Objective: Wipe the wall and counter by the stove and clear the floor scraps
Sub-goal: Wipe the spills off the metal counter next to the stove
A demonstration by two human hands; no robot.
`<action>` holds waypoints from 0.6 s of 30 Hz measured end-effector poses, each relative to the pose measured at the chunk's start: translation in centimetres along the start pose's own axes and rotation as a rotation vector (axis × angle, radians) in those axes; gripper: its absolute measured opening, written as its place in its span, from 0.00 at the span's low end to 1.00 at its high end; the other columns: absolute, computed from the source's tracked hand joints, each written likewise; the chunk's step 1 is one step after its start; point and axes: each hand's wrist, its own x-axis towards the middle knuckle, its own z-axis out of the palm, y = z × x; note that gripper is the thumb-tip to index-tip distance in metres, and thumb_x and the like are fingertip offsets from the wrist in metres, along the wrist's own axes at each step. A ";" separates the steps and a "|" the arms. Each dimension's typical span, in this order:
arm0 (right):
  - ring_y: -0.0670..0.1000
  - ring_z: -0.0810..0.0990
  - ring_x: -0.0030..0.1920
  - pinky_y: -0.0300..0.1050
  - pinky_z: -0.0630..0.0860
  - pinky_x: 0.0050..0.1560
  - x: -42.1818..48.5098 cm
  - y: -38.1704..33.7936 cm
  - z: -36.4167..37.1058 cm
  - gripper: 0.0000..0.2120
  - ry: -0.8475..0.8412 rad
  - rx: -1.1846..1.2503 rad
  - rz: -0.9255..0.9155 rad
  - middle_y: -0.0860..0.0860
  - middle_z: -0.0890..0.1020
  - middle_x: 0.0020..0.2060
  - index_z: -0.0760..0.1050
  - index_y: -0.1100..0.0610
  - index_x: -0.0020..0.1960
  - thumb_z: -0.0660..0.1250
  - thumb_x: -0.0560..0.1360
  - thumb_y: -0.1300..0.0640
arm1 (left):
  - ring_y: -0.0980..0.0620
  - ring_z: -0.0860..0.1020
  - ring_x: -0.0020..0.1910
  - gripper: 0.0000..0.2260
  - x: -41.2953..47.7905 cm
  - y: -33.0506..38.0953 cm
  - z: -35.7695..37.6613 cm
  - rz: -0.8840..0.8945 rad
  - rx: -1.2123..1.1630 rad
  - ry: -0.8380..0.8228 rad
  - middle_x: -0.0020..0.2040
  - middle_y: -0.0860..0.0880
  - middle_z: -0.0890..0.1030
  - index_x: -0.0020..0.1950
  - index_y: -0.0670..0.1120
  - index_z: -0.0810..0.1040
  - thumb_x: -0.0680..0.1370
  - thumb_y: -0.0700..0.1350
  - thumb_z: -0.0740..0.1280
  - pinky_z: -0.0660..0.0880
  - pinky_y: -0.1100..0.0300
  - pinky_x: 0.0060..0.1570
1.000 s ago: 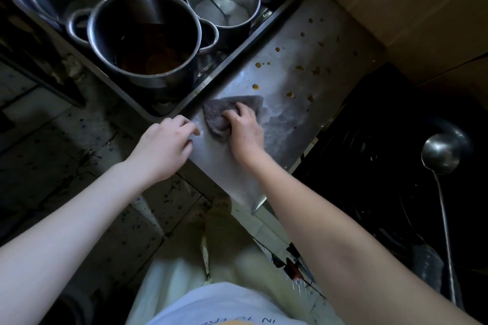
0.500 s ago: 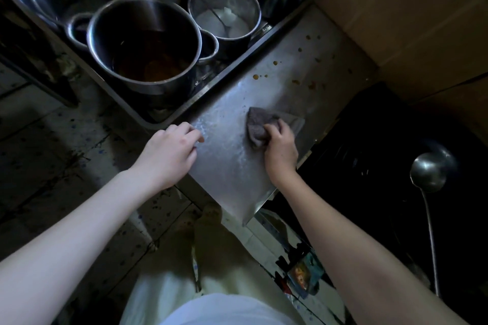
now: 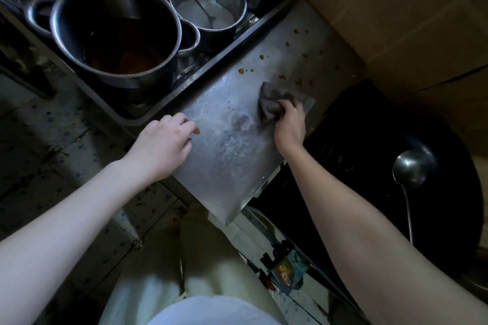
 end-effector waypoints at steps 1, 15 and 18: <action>0.58 0.65 0.70 0.46 0.64 0.68 -1.0 0.4 0.1 0.20 0.007 0.035 0.026 0.57 0.66 0.70 0.74 0.54 0.63 0.58 0.74 0.65 | 0.46 0.75 0.55 0.11 0.1 0.1 0.1 0.001 -0.003 -0.004 0.58 0.48 0.76 0.58 0.48 0.76 0.77 0.44 0.62 0.71 0.51 0.51; 0.56 0.63 0.72 0.52 0.65 0.68 0.8 -4.8 2.8 0.15 -0.120 0.026 -0.278 0.56 0.66 0.72 0.76 0.53 0.62 0.59 0.77 0.61 | 0.47 0.74 0.57 0.12 2.5 0.8 0.7 0.058 -0.009 -0.016 0.60 0.49 0.75 0.61 0.49 0.75 0.79 0.45 0.60 0.70 0.53 0.52; 0.52 0.67 0.68 0.40 0.65 0.59 4.1 -5.6 2.8 0.16 -0.081 -0.011 -0.308 0.52 0.69 0.70 0.74 0.53 0.63 0.57 0.78 0.58 | 0.47 0.74 0.55 0.12 2.2 0.0 0.6 0.045 0.001 -0.006 0.59 0.49 0.75 0.61 0.49 0.75 0.78 0.45 0.60 0.70 0.53 0.51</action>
